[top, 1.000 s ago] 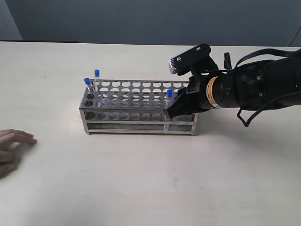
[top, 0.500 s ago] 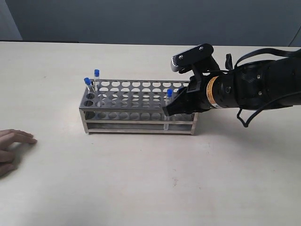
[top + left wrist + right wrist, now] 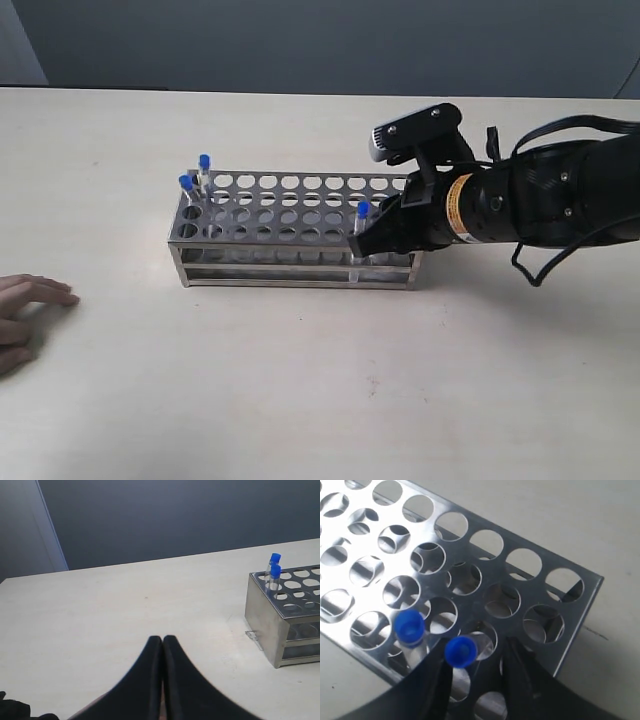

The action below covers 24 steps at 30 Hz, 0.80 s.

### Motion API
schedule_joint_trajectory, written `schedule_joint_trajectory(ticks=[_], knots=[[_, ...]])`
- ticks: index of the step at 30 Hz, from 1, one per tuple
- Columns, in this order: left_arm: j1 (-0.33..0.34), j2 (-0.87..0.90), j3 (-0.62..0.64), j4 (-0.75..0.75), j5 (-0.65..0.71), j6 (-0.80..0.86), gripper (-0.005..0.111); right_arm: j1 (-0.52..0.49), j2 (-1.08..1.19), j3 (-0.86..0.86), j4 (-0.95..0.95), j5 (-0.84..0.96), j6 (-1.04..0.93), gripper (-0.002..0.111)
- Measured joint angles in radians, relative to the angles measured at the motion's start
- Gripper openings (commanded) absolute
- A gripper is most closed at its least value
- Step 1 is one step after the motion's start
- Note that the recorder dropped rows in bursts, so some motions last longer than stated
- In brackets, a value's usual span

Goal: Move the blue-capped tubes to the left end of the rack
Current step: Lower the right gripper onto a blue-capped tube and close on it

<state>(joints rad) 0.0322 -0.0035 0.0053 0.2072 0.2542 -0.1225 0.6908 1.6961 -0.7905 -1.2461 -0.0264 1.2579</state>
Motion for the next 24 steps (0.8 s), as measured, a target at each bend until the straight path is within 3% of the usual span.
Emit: schedule_joint_trajectory(ticks=[6, 11, 24], knots=[[0.0, 0.0, 0.0, 0.0, 0.0, 0.0, 0.001, 0.0, 0.0, -0.004, 0.0, -0.004, -0.025, 0.034], [0.0, 0.0, 0.0, 0.0, 0.0, 0.0, 0.001, 0.002, 0.0, -0.025, 0.0, -0.038, -0.037, 0.048], [0.0, 0.0, 0.0, 0.0, 0.0, 0.0, 0.001, 0.002, 0.029, -0.038, 0.0, -0.02, -0.05, 0.048]])
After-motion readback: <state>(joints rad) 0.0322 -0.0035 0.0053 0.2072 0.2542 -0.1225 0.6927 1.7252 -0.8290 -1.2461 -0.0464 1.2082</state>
